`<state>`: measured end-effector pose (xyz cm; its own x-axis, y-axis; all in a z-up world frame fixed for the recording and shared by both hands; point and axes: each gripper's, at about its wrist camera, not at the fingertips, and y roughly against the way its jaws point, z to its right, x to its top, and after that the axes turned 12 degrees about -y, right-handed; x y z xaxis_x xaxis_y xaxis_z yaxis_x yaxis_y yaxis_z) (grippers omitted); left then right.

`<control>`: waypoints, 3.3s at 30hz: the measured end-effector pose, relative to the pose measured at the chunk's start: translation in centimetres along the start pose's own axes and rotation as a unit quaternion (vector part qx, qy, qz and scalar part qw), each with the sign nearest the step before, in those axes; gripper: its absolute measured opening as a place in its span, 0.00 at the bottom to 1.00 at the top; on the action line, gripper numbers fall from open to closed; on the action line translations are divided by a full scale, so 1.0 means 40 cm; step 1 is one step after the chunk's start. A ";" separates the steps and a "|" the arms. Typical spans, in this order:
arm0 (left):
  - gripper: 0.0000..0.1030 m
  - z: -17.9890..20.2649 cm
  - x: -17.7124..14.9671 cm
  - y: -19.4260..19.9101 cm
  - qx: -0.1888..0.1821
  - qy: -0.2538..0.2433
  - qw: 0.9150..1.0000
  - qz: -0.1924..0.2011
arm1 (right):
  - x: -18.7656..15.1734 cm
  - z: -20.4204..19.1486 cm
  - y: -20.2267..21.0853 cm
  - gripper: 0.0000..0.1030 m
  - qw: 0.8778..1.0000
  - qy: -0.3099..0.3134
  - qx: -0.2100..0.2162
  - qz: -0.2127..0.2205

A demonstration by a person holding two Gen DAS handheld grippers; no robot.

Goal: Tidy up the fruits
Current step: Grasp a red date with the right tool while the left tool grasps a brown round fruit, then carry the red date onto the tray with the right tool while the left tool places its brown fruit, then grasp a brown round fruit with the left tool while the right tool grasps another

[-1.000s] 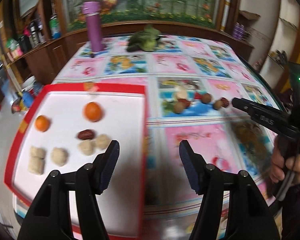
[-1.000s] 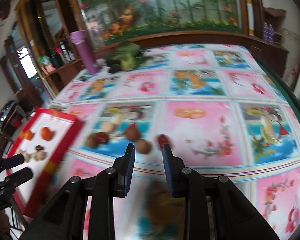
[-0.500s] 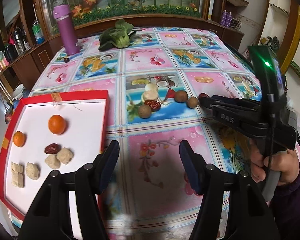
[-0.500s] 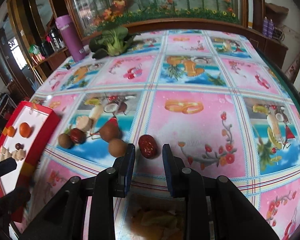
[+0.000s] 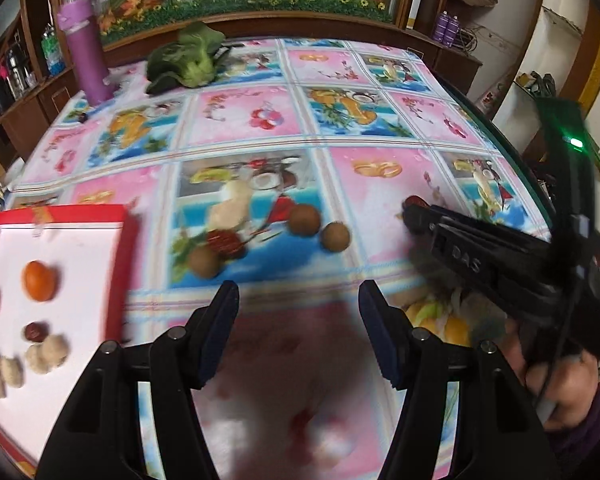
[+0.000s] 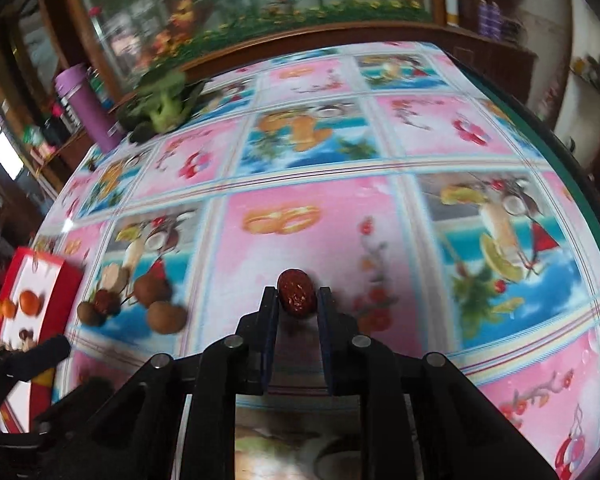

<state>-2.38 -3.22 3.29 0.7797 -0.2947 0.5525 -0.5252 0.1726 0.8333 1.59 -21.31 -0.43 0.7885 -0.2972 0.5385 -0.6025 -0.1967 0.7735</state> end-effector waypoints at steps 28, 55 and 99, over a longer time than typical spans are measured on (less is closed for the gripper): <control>0.22 -0.005 0.000 -0.037 0.013 0.017 1.000 0.017 | -0.001 0.001 0.002 0.17 1.000 0.006 0.003 0.008; 0.23 -0.398 -0.401 0.291 0.197 0.132 0.970 0.062 | -0.338 -0.521 0.117 0.17 0.956 0.164 0.240 -0.050; 0.65 -0.364 -0.350 0.297 0.212 0.135 0.966 0.068 | -0.259 -0.352 0.113 0.23 0.980 0.105 0.170 0.000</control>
<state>-14.58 16.63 5.76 0.7245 -0.0299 0.6886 -0.6762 -0.2246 0.7017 -7.56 -5.96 2.21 0.7750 -0.1053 0.6231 -0.5807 -0.5075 0.6365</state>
